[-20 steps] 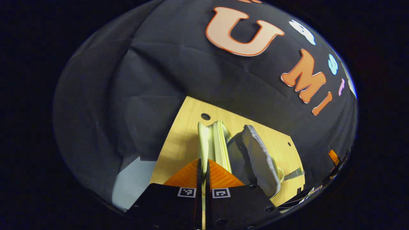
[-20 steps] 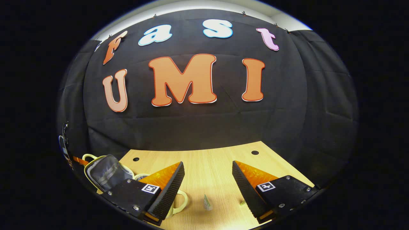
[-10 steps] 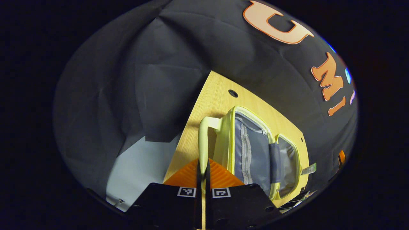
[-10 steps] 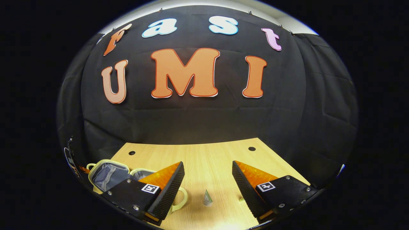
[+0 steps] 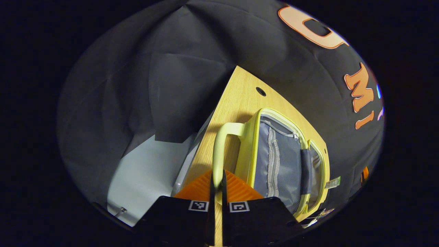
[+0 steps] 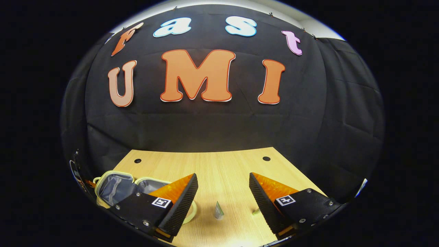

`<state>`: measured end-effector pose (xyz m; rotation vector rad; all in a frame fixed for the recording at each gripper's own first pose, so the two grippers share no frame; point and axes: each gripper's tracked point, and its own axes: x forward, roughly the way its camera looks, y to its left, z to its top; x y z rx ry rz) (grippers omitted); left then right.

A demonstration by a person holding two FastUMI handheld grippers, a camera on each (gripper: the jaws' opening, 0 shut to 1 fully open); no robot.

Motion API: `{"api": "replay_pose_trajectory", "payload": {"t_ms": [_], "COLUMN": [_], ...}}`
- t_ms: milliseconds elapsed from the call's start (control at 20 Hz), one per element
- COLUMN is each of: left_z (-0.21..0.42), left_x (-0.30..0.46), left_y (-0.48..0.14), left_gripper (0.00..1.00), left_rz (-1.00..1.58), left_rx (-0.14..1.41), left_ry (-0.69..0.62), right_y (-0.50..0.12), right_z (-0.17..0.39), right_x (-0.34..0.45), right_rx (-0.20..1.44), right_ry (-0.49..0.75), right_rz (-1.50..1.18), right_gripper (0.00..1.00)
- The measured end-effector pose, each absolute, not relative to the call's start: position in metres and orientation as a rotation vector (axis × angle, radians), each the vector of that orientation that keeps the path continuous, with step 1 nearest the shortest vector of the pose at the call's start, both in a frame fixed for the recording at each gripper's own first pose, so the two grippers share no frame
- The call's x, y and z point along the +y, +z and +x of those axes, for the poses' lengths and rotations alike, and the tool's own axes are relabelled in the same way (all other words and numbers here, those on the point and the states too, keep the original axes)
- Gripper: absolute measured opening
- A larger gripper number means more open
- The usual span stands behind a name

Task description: First open the suitcase, pack the skin care products into it, and then close the suitcase.

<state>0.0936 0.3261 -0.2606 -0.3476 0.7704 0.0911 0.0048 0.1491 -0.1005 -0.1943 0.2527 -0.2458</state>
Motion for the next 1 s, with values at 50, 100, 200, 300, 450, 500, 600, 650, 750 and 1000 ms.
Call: {"api": "replay_pose_trajectory", "payload": {"t_ms": [50,100,200,300,450,500,600,650,750,1000], "left_z": [0.093,0.094,0.091,0.092,0.094,0.096,0.101,0.104,0.116,0.133], "left_x": [0.326,0.327,0.331,0.338,0.328,0.321,0.301,0.286,0.258,0.156], "left_y": [-0.260,-0.260,-0.250,-0.233,-0.200,-0.187,-0.154,-0.138,-0.119,-0.076], "left_gripper": [0.18,0.18,0.24,0.50,0.89,0.89,0.89,0.96,0.98,0.98], "left_rz": [-0.336,-0.307,-0.252,-0.182,-0.109,-0.084,-0.033,-0.010,0.026,0.082], "left_rx": [0.778,0.782,0.780,0.741,0.679,0.651,0.575,0.536,0.468,0.345], "left_ry": [0.103,0.128,0.154,0.196,0.218,0.225,0.237,0.236,0.225,0.176], "right_y": [-0.100,-0.100,-0.100,-0.100,-0.104,-0.105,-0.107,-0.109,-0.109,-0.103], "right_z": [0.005,0.005,0.007,0.009,0.012,0.013,0.017,0.019,0.023,0.032], "right_x": [0.148,0.146,0.144,0.139,0.130,0.128,0.121,0.116,0.104,0.060], "right_rx": [0.254,0.253,0.248,0.242,0.245,0.248,0.251,0.252,0.249,0.258], "right_ry": [-0.246,-0.246,-0.245,-0.245,-0.235,-0.231,-0.222,-0.216,-0.200,-0.147], "right_rz": [-0.191,-0.188,-0.187,-0.190,-0.186,-0.183,-0.182,-0.183,-0.187,-0.201], "right_gripper": [0.95,0.95,0.95,0.95,0.95,0.95,0.95,0.95,0.95,0.95]}}
